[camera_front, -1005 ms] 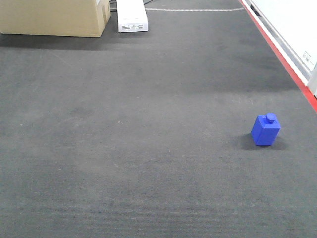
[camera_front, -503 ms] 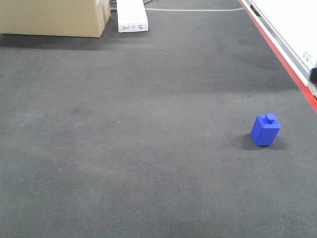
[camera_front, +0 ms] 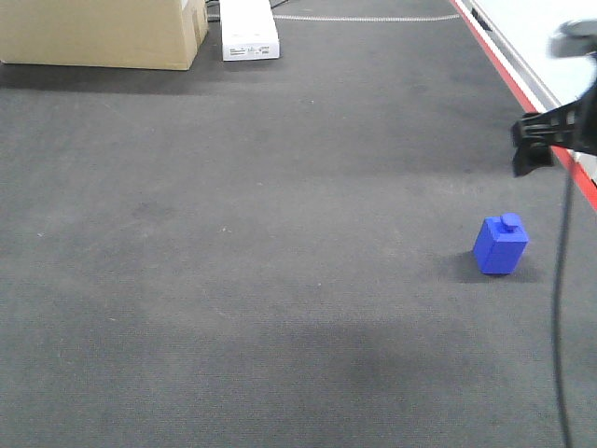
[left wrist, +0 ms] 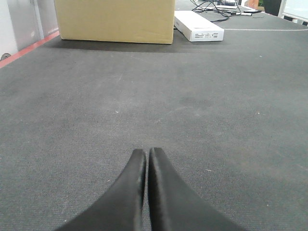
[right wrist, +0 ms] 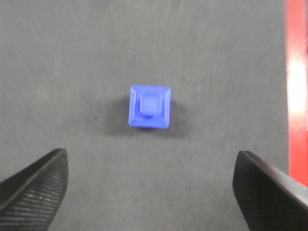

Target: Pour parts from conveyor to right shelf

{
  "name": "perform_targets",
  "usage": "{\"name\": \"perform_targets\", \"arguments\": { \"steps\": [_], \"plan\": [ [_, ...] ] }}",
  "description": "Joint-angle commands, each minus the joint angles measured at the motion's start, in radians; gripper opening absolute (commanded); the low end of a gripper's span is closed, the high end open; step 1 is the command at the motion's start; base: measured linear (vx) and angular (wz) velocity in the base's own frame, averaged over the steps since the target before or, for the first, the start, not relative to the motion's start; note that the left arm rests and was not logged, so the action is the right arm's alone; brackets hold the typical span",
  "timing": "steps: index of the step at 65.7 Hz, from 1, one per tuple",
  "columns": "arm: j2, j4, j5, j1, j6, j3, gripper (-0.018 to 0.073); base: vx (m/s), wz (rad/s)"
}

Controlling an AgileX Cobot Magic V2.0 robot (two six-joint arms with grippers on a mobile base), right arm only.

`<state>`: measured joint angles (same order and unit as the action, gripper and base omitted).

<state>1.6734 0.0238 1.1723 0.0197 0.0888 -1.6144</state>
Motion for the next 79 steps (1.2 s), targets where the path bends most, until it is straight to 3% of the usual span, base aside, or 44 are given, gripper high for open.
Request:
{"name": "perform_targets", "arguments": {
  "steps": [1,23,79],
  "plan": [
    [0.063,0.003,0.116,0.004,0.032,-0.139,0.065,0.0,0.0],
    [0.247,-0.123,0.116,0.067,0.088,-0.227,0.0634,0.0,0.0],
    [0.435,-0.122,0.027,0.074,0.115,-0.227,0.0581,0.0,0.0]
  ]
}}
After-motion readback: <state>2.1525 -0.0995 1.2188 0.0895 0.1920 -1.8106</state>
